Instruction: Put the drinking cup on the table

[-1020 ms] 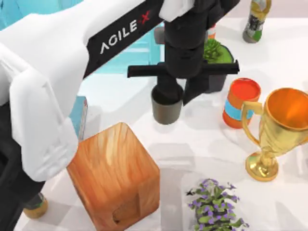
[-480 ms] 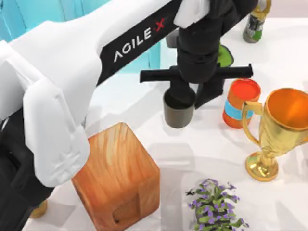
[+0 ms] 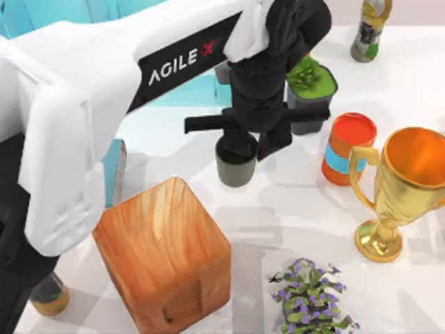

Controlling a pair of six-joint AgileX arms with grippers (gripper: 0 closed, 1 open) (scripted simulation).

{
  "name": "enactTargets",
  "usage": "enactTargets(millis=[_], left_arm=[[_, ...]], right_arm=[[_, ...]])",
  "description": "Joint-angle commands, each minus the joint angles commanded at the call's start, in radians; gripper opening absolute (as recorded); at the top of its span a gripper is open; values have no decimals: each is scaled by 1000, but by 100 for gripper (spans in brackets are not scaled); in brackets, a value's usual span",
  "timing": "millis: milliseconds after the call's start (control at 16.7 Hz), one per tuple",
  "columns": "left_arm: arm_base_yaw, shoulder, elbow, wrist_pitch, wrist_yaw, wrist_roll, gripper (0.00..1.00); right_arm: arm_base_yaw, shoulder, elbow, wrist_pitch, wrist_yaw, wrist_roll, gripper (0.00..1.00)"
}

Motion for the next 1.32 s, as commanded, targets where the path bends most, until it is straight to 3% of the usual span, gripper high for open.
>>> enactTargets(millis=[180, 480, 1260, 1320], left_arm=[[-60, -25, -97, 28, 27, -2, 0], [-73, -33, -110, 26, 34, 0, 0], [-73, -33, -110, 26, 34, 0, 98], [-73, -33, -110, 26, 34, 0, 100]], right_arm=[[0, 0, 0, 0, 0, 0, 100], [0, 0, 0, 0, 0, 0, 100], [0, 0, 0, 0, 0, 0, 100], [0, 0, 0, 0, 0, 0, 100]])
